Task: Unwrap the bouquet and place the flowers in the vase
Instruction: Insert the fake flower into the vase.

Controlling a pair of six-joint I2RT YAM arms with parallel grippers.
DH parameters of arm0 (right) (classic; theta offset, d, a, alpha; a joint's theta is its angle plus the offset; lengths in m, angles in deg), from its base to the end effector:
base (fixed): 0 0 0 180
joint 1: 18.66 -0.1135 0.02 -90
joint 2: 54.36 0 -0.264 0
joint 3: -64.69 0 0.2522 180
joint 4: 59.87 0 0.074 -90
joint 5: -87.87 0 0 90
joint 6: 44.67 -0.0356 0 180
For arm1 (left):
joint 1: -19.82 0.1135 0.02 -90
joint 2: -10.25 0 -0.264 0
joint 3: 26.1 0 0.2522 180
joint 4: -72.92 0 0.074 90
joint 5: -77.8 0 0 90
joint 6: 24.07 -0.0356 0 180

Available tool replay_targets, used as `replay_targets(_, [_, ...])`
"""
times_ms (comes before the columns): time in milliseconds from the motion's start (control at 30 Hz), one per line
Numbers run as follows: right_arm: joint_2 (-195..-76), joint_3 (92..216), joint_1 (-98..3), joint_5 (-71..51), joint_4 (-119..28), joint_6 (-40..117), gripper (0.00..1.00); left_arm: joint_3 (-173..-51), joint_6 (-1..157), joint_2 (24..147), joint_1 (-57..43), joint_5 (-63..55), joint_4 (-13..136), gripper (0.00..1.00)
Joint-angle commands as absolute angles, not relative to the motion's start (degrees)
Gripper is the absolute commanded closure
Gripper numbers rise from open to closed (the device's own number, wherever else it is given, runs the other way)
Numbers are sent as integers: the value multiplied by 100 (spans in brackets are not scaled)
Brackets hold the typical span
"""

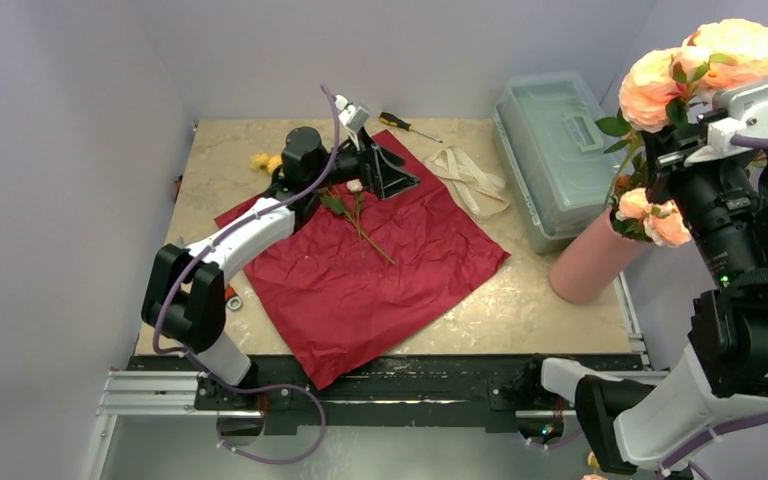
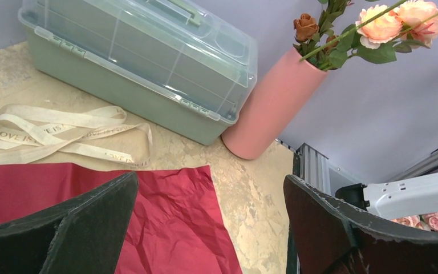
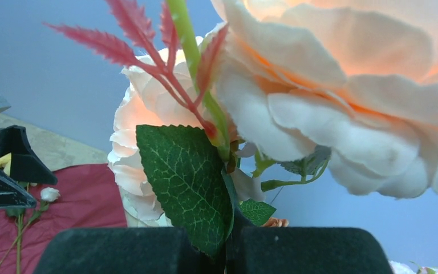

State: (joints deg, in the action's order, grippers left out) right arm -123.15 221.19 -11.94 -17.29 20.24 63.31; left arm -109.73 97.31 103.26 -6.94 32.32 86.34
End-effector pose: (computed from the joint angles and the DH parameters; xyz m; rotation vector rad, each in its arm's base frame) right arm 0.0428 0.0043 0.6259 -0.3562 1.4002 -0.1633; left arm 0.3297 -0.1942 0.3430 0.6173 1.5748 -1.3615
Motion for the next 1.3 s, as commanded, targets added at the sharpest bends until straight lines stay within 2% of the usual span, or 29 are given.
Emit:
replay_targets(0, [-12136, 22266, -972, -1885, 1878, 6115, 100, -10921, 9671, 10158, -725, 3306, 8760, 0])
replay_targets(267, [-11941, 22188, -623, -2108, 1836, 5927, 100, -10879, 9581, 10112, -725, 3368, 8684, 0])
replay_targets(933, [-11733, 21246, -521, -1268, 1677, 6681, 100, -10860, 9375, 10004, -725, 3270, 8552, 0])
replay_targets(1267, [-11332, 19226, -521, -740, 1069, 6103, 100, -10948, 9407, 10165, -707, 3143, 8410, 0])
